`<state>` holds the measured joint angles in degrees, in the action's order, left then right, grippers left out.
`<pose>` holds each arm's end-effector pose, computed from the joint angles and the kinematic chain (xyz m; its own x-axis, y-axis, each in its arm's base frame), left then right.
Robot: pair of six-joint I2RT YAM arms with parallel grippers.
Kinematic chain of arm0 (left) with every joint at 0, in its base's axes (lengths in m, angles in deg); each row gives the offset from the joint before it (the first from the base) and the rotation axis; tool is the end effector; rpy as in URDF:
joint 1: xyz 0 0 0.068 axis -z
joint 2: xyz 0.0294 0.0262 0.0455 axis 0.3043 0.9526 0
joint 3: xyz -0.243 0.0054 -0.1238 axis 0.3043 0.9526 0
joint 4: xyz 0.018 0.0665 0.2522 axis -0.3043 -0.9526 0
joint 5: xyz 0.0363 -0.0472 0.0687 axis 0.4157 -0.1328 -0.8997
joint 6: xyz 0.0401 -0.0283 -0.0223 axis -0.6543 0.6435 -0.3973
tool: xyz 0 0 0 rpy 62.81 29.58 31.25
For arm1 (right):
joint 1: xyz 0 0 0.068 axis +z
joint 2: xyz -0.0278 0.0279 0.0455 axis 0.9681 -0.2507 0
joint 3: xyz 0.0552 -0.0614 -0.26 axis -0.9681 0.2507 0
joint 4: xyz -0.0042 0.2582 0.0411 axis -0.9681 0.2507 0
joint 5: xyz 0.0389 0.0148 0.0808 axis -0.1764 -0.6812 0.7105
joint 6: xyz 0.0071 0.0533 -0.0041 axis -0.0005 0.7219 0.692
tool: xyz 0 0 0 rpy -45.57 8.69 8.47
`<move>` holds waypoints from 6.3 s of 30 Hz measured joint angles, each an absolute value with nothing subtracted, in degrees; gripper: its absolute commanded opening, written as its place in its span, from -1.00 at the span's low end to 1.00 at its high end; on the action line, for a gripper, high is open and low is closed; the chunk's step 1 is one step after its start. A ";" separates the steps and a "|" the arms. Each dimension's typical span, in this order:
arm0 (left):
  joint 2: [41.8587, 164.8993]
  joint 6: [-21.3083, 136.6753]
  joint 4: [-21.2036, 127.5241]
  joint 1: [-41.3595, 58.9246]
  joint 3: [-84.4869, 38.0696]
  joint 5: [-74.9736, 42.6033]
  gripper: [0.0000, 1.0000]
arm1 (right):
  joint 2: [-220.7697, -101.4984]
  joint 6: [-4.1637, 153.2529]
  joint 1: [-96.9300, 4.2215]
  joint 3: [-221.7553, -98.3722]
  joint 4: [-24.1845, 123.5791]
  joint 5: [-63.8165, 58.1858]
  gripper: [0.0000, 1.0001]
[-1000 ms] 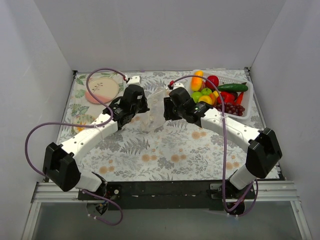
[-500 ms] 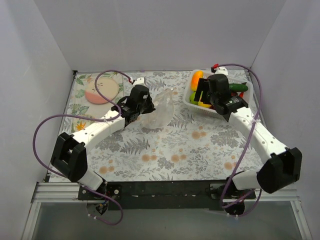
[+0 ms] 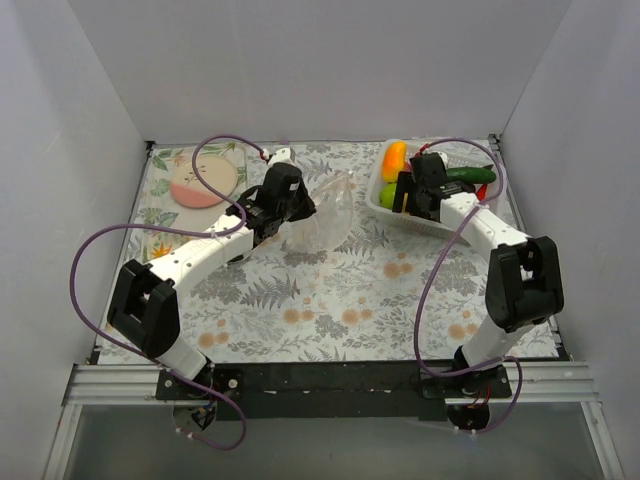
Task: Place the food in the zip-top bag and seal the zipper
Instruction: Pick up the fake fruit from the bin, then place the fake fruit in the zipper food storage bag, then pick up the fake fruit from the bin, then place the fake fruit in the zipper food storage bag, then pick up the fake fruit from the bin.
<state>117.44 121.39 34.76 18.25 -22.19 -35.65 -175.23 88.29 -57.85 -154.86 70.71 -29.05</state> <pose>0.2943 -0.2050 0.2955 -0.5488 -0.7740 -0.3158 -0.3313 0.5483 -0.7679 0.3521 0.0999 0.2503 -0.6728 0.1354 -0.7273 0.1698 0.9851 0.0264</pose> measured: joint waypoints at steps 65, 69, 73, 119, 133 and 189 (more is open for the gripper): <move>117.79 124.49 30.11 17.07 -27.53 -30.12 -1.00 | -175.10 83.96 -58.55 -178.29 76.06 -23.49 0.67; 117.79 124.25 30.11 16.72 -27.53 -29.20 -1.00 | -185.06 82.69 -60.78 -180.65 73.09 -21.13 0.66; 117.79 123.88 30.11 16.59 -27.53 -28.41 -1.00 | -191.86 82.49 -61.29 -181.55 70.27 -18.73 0.65; 122.25 122.68 28.21 15.34 -32.55 -28.22 -1.00 | -162.05 90.58 -57.29 -167.37 66.47 -12.76 -0.97; 122.27 124.12 28.16 15.34 -32.64 -27.98 -1.00 | -167.97 92.77 -36.19 -166.62 62.27 -17.96 -0.87; 120.85 122.72 27.20 14.27 -33.15 -25.44 -1.00 | -181.15 81.20 -71.80 -171.26 70.64 -19.43 0.72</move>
